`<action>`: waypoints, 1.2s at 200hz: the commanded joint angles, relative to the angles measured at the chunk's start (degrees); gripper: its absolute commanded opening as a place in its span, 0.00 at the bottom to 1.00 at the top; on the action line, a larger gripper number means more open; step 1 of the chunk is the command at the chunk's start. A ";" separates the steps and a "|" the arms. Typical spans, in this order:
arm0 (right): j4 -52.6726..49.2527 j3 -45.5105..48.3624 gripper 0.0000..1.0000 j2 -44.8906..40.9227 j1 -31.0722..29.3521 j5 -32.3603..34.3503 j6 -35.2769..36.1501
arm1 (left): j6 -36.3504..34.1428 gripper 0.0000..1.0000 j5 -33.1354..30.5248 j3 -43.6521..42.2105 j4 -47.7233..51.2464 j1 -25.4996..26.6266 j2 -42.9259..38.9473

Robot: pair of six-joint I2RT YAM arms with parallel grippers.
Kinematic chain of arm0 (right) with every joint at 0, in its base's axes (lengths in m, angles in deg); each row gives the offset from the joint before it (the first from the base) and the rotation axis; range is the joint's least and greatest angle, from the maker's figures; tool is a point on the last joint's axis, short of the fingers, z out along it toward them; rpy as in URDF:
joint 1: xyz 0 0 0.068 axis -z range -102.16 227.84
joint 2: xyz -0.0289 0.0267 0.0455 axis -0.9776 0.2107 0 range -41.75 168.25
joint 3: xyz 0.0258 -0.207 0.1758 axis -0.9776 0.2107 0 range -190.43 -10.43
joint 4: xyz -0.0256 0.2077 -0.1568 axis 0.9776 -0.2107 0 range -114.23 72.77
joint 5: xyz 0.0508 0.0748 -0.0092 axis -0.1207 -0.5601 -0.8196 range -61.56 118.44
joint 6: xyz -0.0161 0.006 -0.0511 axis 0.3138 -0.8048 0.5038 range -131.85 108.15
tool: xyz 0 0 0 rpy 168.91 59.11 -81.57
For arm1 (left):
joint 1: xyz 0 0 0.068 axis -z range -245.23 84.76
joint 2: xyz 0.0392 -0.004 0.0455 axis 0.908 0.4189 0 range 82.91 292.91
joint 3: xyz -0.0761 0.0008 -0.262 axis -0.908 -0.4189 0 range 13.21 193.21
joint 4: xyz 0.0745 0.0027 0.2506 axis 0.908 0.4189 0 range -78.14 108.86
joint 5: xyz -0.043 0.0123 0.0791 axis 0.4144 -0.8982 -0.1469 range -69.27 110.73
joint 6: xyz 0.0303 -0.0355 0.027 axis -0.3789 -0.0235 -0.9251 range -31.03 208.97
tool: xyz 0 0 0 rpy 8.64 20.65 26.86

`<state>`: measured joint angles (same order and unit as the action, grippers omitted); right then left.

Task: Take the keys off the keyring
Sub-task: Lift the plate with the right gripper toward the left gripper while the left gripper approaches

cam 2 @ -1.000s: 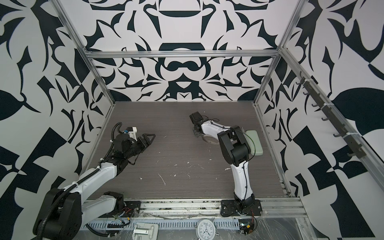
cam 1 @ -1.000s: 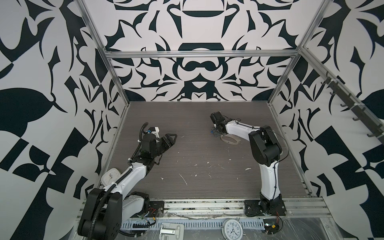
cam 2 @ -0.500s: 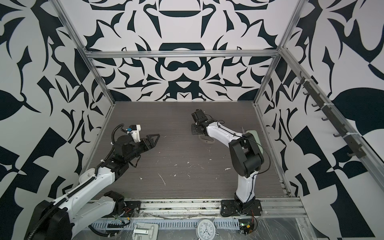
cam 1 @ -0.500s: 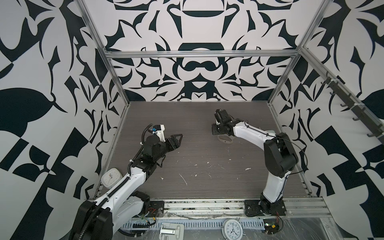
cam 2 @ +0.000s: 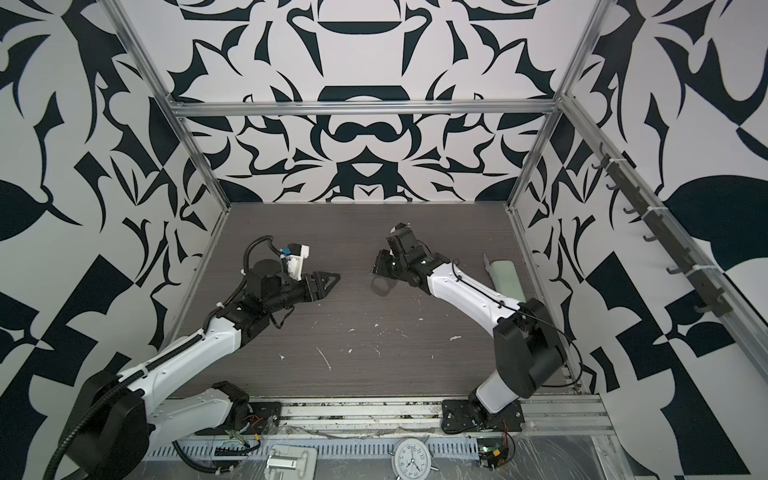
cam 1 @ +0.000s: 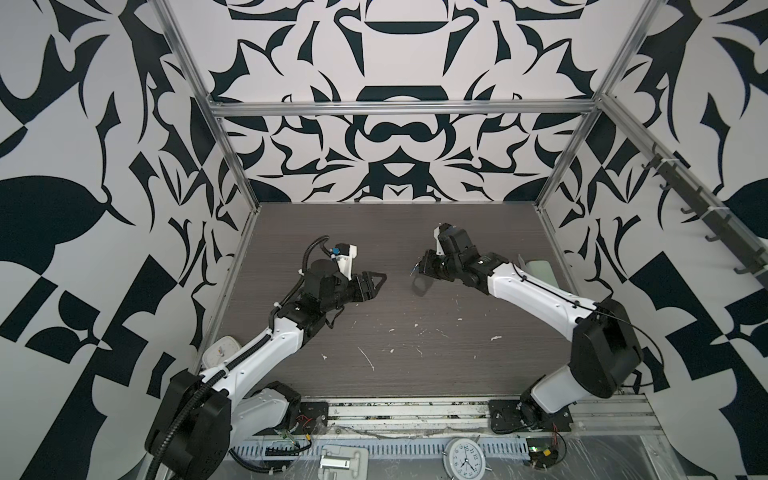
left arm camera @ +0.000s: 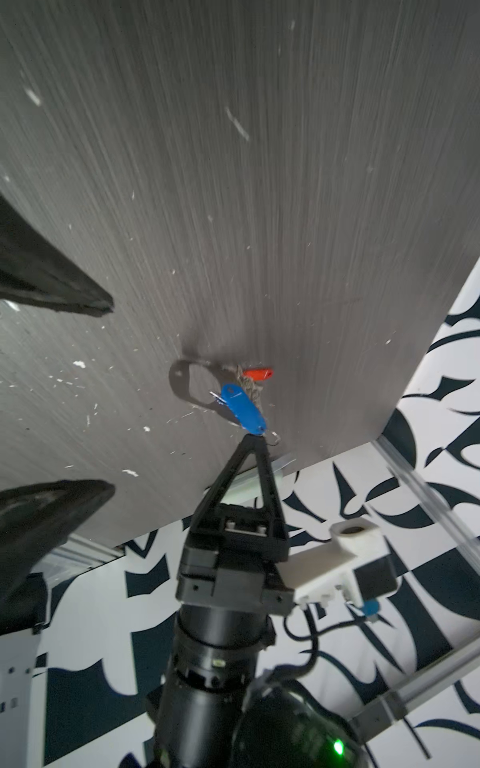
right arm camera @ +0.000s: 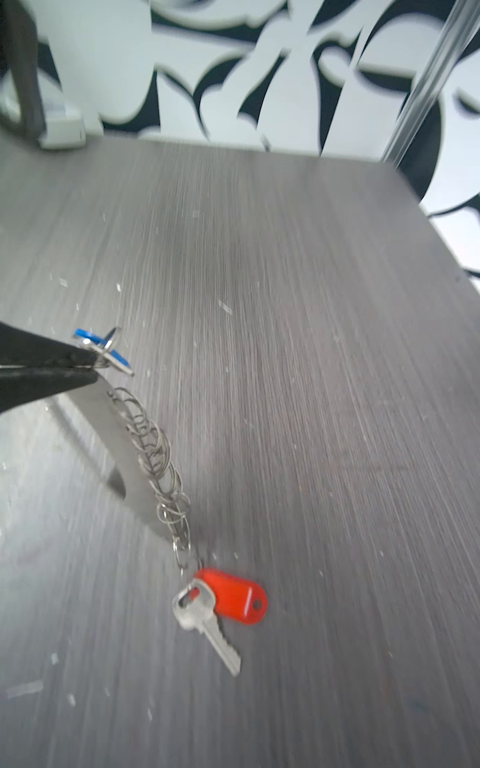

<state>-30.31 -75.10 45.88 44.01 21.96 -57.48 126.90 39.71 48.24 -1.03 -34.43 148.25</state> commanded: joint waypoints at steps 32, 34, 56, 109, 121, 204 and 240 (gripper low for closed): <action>12.81 4.55 0.00 -5.36 -1.30 -5.18 -15.92 | -5.03 0.68 0.16 0.11 -4.12 6.08 3.97; 13.12 4.72 0.00 -5.50 -1.32 -5.27 -16.39 | -5.16 0.67 -0.09 0.10 -4.20 6.17 4.00; 16.23 6.12 0.00 -6.49 -1.85 -6.66 -20.27 | -6.08 0.63 -2.35 0.87 -3.71 6.37 4.43; 21.37 10.47 0.00 -9.55 -2.57 -7.33 -28.57 | -10.16 0.51 -5.21 2.76 -2.10 6.46 1.48; 22.54 11.36 0.00 -9.96 -2.91 -7.14 -30.40 | -11.08 0.50 -6.59 3.17 -2.12 6.70 1.06; 26.04 13.12 0.00 -10.99 -4.22 -8.73 -36.39 | -18.54 0.56 -8.59 6.09 -1.62 7.52 2.06; 26.38 13.16 0.00 -11.50 -4.43 -8.79 -37.06 | -21.50 0.54 -11.49 5.96 -1.92 9.20 2.06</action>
<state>-8.32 -61.44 36.59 39.86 13.61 -93.10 109.48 31.49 53.18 -2.43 -26.89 150.33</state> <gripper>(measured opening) 0.054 0.541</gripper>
